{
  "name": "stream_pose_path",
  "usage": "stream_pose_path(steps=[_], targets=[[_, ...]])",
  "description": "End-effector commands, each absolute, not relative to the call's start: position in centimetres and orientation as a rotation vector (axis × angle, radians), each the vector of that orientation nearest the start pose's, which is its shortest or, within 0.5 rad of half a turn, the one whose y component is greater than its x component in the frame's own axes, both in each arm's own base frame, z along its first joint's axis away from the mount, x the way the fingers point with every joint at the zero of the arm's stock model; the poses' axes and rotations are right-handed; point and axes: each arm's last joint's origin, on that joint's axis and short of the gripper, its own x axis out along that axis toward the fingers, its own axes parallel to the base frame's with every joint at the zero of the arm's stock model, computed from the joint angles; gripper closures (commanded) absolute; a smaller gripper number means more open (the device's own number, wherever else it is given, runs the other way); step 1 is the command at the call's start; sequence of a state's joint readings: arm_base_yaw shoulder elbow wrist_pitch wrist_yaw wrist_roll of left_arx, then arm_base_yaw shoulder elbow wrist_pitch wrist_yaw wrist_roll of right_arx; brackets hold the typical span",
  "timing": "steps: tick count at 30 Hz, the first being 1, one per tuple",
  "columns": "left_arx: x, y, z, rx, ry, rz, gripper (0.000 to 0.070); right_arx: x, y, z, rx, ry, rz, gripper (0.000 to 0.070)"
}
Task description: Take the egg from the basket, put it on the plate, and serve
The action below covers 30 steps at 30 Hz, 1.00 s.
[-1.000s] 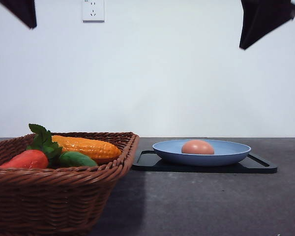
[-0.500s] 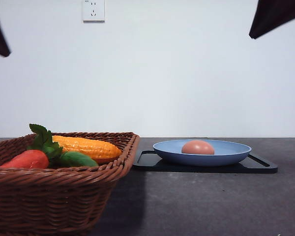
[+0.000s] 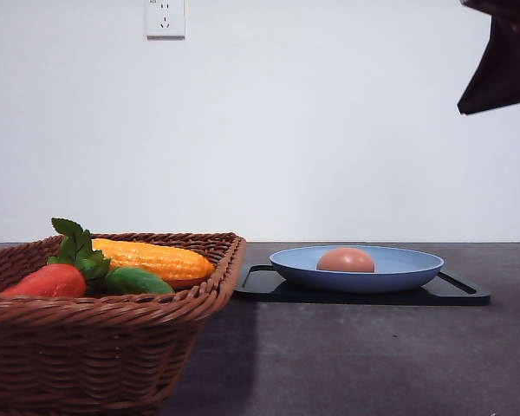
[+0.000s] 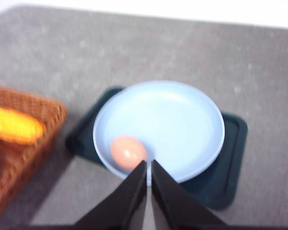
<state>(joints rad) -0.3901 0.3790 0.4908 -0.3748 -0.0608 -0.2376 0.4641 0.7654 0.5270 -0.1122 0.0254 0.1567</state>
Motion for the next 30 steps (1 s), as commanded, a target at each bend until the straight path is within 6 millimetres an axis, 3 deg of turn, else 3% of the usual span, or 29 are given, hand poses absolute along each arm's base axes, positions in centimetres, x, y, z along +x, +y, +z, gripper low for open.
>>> stream_pose_path(steps=[1,13,18,24,30], targets=[[9.8,-3.9,26.7,-0.192,0.285,-0.298,0.07,15.5,7.8,25.7,0.088,0.364,0.408,0.07],[9.7,-3.9,26.6,-0.191,0.289,-0.302,0.07,15.5,7.8,25.7,0.087,0.364,0.408,0.07],[7.7,-2.7,27.0,-0.06,0.189,-0.275,0.07,15.5,7.8,25.7,0.087,0.364,0.408,0.07],[5.5,-0.8,27.2,-0.022,0.054,-0.11,0.07,15.5,7.8,25.7,0.087,0.364,0.408,0.07],[5.6,0.0,25.3,-0.009,0.044,0.03,0.07,15.5,7.8,25.7,0.087,0.364,0.408,0.07]])
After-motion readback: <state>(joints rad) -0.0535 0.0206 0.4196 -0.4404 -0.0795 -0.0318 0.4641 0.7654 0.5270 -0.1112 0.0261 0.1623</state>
